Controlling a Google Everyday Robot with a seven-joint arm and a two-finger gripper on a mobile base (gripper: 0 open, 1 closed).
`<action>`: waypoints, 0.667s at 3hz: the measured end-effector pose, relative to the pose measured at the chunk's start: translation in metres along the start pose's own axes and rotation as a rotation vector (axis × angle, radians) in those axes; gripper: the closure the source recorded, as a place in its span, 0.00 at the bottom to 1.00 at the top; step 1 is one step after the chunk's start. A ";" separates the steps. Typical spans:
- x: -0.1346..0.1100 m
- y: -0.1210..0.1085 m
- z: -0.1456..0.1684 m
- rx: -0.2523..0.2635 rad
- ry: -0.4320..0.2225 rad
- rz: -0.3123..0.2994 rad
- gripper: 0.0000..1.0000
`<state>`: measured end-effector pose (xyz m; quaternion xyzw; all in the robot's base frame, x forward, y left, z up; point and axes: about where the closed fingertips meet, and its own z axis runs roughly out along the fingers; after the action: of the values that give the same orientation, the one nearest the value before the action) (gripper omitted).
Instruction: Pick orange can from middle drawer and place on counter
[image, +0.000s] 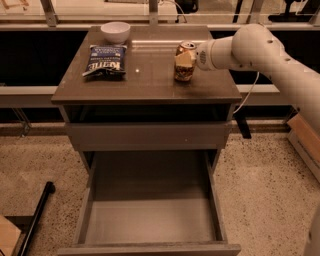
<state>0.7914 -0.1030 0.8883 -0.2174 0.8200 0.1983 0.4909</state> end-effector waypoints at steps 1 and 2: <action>0.001 0.001 0.004 -0.005 0.002 0.001 0.34; 0.002 0.003 0.006 -0.008 0.004 0.001 0.11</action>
Offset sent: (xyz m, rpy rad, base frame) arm 0.0018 0.0023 -0.0018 0.0011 0.0026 0.0032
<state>0.7936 -0.0975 0.8845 -0.2197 0.8203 0.2013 0.4881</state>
